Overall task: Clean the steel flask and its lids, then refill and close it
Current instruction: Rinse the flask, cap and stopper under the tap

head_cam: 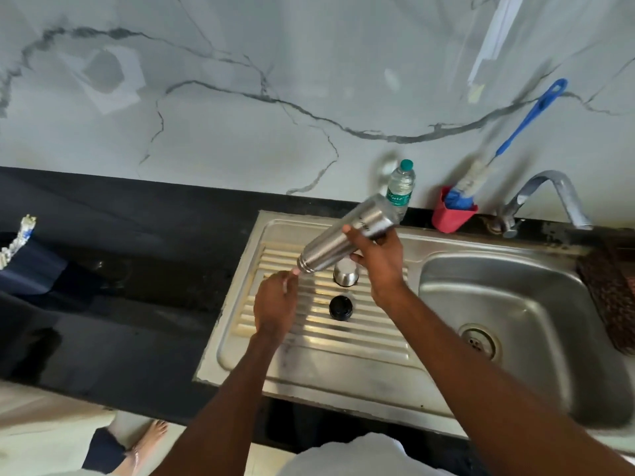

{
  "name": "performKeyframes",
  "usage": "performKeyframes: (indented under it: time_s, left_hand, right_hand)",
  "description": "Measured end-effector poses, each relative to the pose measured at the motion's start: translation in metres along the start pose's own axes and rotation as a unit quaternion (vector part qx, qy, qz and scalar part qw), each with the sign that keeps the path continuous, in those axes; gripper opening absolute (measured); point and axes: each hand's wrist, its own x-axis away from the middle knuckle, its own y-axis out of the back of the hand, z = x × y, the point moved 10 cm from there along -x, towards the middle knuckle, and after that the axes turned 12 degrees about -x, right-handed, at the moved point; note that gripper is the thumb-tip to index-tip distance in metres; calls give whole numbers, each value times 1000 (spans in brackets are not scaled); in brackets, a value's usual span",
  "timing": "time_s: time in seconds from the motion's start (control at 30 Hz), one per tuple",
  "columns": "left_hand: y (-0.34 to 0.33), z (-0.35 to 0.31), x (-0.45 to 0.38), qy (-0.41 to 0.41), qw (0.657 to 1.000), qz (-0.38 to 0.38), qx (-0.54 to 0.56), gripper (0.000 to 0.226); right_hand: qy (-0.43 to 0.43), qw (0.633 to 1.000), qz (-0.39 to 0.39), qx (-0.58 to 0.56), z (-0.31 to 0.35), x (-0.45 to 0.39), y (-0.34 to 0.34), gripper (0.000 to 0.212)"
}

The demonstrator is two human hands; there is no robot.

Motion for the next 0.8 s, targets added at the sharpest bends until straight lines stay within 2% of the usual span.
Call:
performKeyframes:
  time_s: [0.07, 0.13, 0.2, 0.27, 0.37, 0.43, 0.5, 0.57, 0.63, 0.67, 0.73, 0.8]
  left_hand:
    - [-5, -20, 4, 6, 980, 18, 196, 44]
    - [-21, -56, 9, 17, 942, 93, 322, 38]
    - [-44, -96, 15, 43, 899, 168, 403, 27]
    - [-68, -133, 25, 72, 857, 214, 463, 30]
    - [-95, -174, 38, 109, 824, 220, 510, 42]
    - [-107, -194, 45, 113, 829, 203, 508, 41]
    - [-114, -213, 50, 92, 853, 187, 479, 39]
    - [-123, -236, 55, 57, 878, 183, 440, 41]
    - [-134, -260, 57, 12, 902, 194, 385, 47]
    - [-138, -271, 58, -16, 916, 198, 348, 52]
    - [-151, -297, 64, -81, 937, 213, 266, 61]
    - [-164, -323, 71, -127, 937, 238, 223, 61]
  right_hand:
    - [-43, 993, -40, -106, 2, -1, 33, 56]
    - [-85, 975, -83, -185, 0, 1, 68, 52]
    - [-125, 958, -107, -237, -3, 6, 96, 55]
    - [-154, 945, -115, -265, -5, 12, 122, 65]
    - [-172, 931, -136, -291, -5, 22, 161, 64]
    - [-189, 929, -142, -285, -6, 28, 189, 62]
    - [-225, 936, -142, -232, -13, 33, 217, 59]
    - [-239, 946, -186, -116, -15, 36, 261, 67]
    - [-177, 951, -247, 64, 3, 34, 312, 73]
    - [-135, 944, -250, 167, 18, 31, 326, 77]
    - [-85, 933, -195, 291, 37, 20, 333, 83]
    - [-62, 927, -115, 352, 44, 11, 323, 84]
